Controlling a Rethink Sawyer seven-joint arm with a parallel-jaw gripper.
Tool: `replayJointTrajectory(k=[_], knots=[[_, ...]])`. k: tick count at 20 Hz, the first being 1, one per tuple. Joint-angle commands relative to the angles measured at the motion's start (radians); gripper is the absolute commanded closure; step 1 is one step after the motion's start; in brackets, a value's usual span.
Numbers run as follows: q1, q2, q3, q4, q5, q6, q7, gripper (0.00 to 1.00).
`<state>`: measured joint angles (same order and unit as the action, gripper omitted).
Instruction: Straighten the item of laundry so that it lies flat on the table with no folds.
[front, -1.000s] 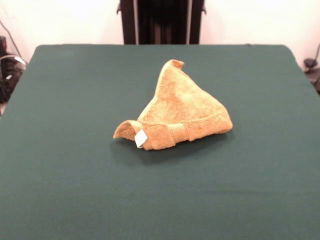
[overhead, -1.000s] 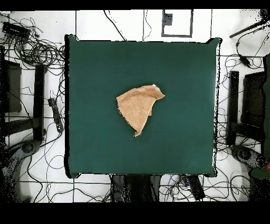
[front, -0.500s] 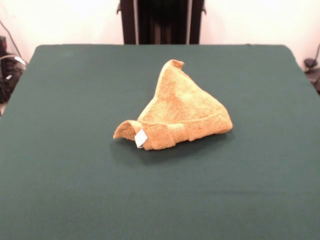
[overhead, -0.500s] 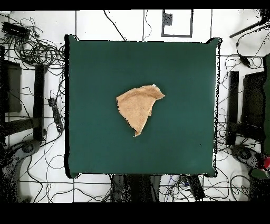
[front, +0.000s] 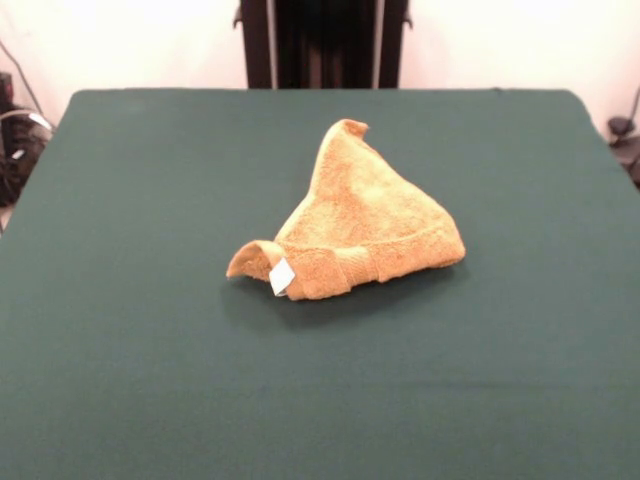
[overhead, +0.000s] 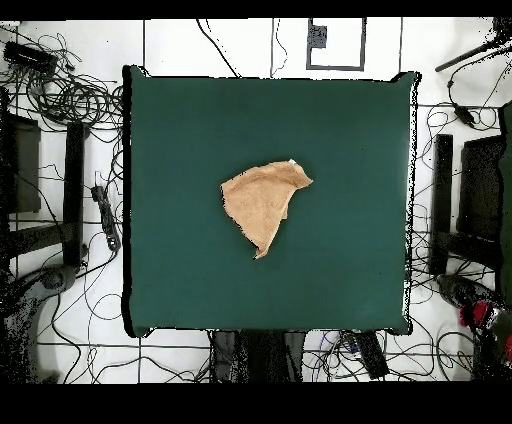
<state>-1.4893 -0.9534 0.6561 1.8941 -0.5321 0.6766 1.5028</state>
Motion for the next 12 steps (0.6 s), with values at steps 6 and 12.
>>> replayJointTrajectory(k=[6,12], knots=[[0.126,0.034,0.082,0.134,-0.088,0.061,-0.176,0.00],[0.151,0.051,0.070,0.151,-0.096,0.026,-0.124,0.00]])
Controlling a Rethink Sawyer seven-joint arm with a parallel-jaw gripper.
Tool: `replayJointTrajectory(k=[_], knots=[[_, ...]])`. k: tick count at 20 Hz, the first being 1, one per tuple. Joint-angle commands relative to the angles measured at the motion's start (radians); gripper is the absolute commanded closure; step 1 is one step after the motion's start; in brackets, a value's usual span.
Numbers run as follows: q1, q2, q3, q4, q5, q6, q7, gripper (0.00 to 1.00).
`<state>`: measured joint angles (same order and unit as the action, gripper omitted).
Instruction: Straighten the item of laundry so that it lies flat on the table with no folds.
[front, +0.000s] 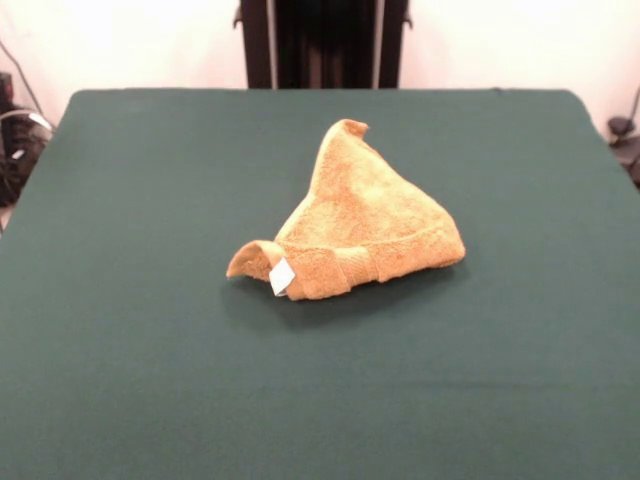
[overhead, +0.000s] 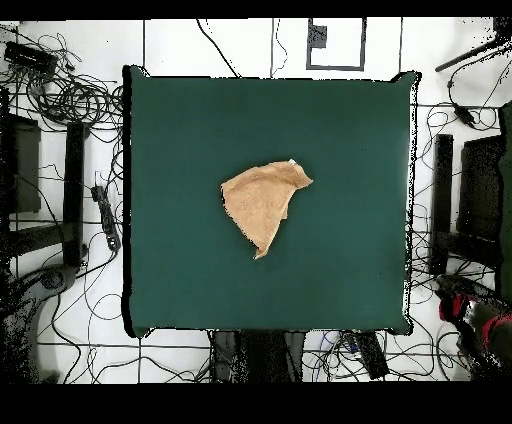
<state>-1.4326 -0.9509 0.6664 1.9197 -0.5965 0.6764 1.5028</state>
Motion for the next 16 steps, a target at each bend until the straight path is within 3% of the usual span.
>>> replayJointTrajectory(k=[1,9,16], knots=[[0.101,0.048,0.054,0.128,-0.031,0.031,-0.117,0.00],[0.138,0.063,0.019,0.194,-0.012,-0.059,0.013,0.00],[0.166,0.078,-0.001,0.223,-0.001,-0.086,0.053,0.00]])
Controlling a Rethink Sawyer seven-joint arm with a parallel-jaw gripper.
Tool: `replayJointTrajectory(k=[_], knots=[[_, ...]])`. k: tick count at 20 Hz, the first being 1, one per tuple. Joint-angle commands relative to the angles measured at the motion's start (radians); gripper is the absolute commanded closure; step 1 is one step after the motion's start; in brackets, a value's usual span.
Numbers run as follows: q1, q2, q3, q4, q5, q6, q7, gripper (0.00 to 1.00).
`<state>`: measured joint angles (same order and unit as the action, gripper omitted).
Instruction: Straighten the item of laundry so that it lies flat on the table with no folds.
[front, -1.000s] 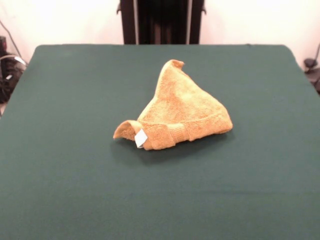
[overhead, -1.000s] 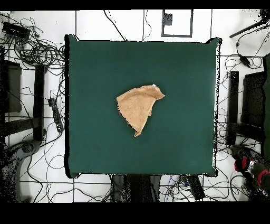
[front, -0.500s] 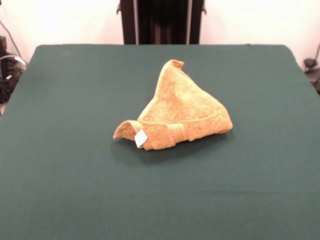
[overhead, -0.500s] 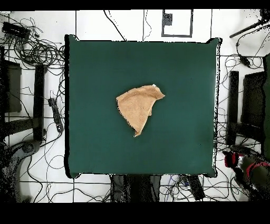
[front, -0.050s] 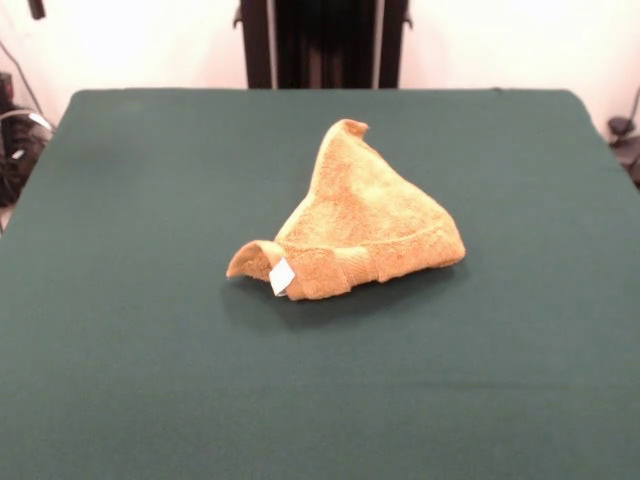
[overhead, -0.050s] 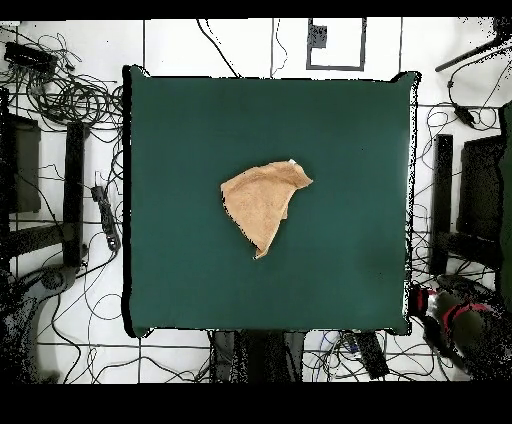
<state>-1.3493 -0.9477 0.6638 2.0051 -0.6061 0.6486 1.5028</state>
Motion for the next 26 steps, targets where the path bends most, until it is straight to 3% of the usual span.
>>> replayJointTrajectory(k=[1,9,22,26], knots=[[0.089,0.081,0.003,0.142,0.016,-0.062,0.059,0.00],[0.152,0.080,-0.003,0.177,0.056,-0.073,0.097,0.00],[0.231,0.069,-0.071,0.183,0.050,-0.145,0.159,0.00],[0.209,0.095,-0.058,0.191,0.076,-0.128,0.112,0.00]])
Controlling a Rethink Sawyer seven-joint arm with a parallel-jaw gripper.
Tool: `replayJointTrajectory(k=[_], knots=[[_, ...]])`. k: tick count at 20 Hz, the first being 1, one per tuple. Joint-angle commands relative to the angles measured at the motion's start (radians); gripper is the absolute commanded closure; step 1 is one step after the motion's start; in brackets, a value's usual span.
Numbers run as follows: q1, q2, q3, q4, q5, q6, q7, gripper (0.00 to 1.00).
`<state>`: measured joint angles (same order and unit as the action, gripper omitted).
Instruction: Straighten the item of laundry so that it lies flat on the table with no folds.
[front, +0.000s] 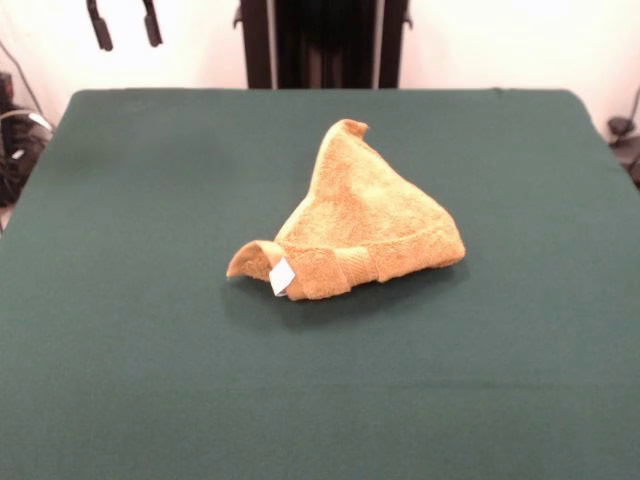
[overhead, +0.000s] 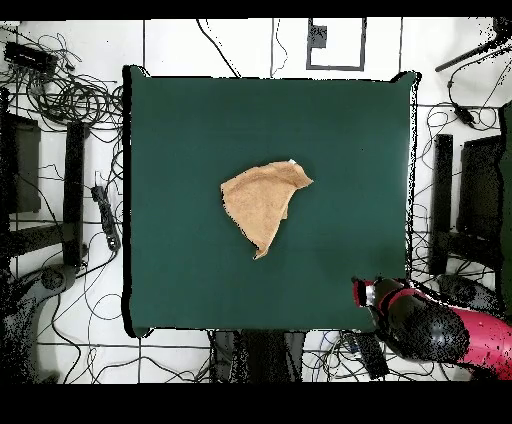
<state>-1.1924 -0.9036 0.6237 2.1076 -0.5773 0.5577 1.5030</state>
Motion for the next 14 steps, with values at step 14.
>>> replayJointTrajectory(k=[14], knots=[[0.107,0.103,-0.073,0.034,0.002,0.001,0.081,0.00]])
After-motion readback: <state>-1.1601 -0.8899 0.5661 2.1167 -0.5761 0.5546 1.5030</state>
